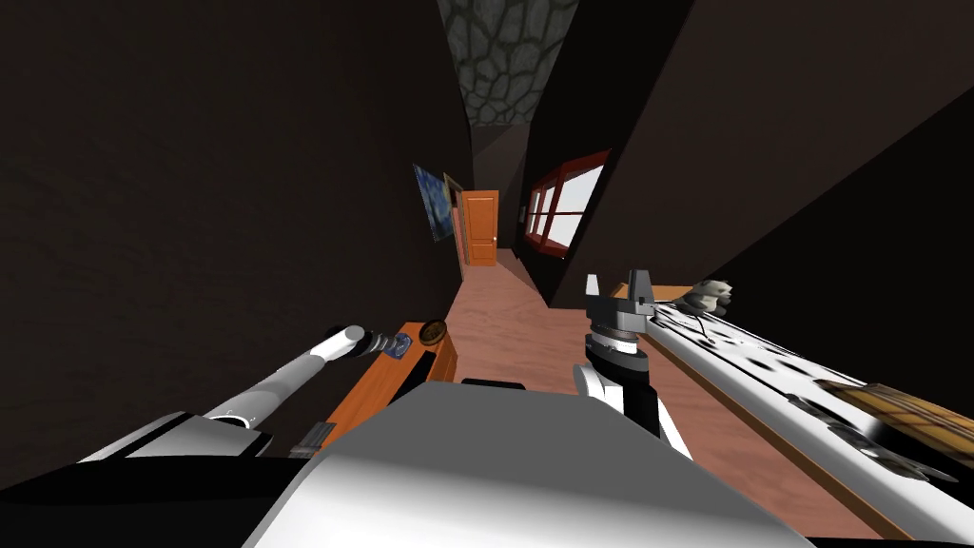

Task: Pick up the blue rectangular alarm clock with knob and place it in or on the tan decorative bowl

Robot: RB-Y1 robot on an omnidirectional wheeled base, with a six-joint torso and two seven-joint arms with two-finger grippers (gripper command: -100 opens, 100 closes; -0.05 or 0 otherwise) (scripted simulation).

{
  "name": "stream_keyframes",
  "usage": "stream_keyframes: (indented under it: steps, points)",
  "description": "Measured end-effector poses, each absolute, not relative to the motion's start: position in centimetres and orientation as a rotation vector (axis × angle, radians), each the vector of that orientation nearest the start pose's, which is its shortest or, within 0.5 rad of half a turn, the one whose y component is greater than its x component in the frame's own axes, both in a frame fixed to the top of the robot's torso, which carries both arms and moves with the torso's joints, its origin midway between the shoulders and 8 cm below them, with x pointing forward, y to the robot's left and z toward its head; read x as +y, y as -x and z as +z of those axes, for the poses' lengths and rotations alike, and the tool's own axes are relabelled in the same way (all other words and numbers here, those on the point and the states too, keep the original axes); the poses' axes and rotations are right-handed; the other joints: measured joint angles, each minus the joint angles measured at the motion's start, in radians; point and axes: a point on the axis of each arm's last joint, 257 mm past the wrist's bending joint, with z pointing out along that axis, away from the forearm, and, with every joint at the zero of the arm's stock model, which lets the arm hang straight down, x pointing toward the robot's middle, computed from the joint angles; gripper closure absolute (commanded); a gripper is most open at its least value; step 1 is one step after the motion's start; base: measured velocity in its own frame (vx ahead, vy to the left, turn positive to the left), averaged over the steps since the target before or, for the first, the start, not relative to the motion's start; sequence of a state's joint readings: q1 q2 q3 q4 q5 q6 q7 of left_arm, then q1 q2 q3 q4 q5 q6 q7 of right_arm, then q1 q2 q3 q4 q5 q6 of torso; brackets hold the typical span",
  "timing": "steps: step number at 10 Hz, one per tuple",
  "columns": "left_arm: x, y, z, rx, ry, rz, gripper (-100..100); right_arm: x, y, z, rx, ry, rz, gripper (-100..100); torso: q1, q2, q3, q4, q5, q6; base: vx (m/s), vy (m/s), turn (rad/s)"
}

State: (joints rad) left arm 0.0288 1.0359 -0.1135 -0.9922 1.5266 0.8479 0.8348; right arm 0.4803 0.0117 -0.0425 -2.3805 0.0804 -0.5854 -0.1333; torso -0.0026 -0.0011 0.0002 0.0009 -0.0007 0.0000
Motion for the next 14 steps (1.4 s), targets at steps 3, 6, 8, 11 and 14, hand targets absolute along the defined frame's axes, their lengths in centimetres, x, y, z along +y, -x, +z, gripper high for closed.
stream_keyframes:
  steps: [3, 6, 8, 11, 14]
  points:
    - [56.8, -33.9, -38.5, 0.128, 3.135, -0.731, 100, -27.1, -30.5, 8.7, 0.487, -0.485, 1.383, 0, 0.001, -0.001, -0.001, 0.000, 0.000, 0.000, -0.001, -0.043, -0.019]
    - [56.8, -34.1, -36.8, 0.140, 3.149, -0.718, 100, -27.1, -30.5, 8.7, 0.487, -0.485, 1.384, 0, -0.006, -0.007, -0.004, -0.001, -0.001, 0.003, 0.086, -0.125, -0.136]
    - [57.7, -33.3, -36.2, 0.115, 3.151, -0.667, 100, -27.1, -30.5, 8.7, 0.487, -0.485, 1.384, 0, -0.007, -0.009, -0.005, -0.002, -0.001, 0.001, 0.088, -0.109, -0.066]
    - [59.6, -30.9, -36.0, 0.032, 3.140, -0.574, 100, -27.1, -30.5, 8.7, 0.487, -0.485, 1.383, 0, -0.003, -0.009, -0.005, -0.002, -0.002, -0.001, 0.109, -0.066, -0.076]
    - [61.4, -29.3, -35.7, -0.042, 3.123, -0.502, 100, -27.1, -30.5, 8.7, 0.487, -0.485, 1.383, 0, -0.001, -0.007, -0.004, -0.002, -0.002, -0.002, 0.085, -0.036, -0.066]
